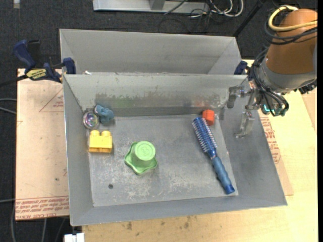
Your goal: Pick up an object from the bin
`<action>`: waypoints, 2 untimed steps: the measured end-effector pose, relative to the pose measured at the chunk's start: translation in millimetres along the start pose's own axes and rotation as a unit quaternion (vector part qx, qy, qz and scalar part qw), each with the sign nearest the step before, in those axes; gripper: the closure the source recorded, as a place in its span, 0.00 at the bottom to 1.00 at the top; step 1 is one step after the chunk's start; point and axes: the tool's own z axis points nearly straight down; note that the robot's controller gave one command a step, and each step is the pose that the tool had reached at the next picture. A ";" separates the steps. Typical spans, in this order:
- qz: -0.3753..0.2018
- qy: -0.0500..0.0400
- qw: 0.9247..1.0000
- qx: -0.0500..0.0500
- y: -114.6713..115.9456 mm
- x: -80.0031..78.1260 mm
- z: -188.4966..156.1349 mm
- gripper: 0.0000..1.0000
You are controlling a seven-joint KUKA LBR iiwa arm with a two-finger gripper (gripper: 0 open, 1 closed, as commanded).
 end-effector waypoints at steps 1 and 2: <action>0.196 0.000 0.981 -0.001 28.6 16.2 156.8 0.00; 0.283 -0.002 0.959 -0.001 56.6 74.8 123.7 0.00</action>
Offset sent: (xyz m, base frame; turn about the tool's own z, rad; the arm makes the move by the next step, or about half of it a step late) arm -0.0158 0.0274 -0.1533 0.3956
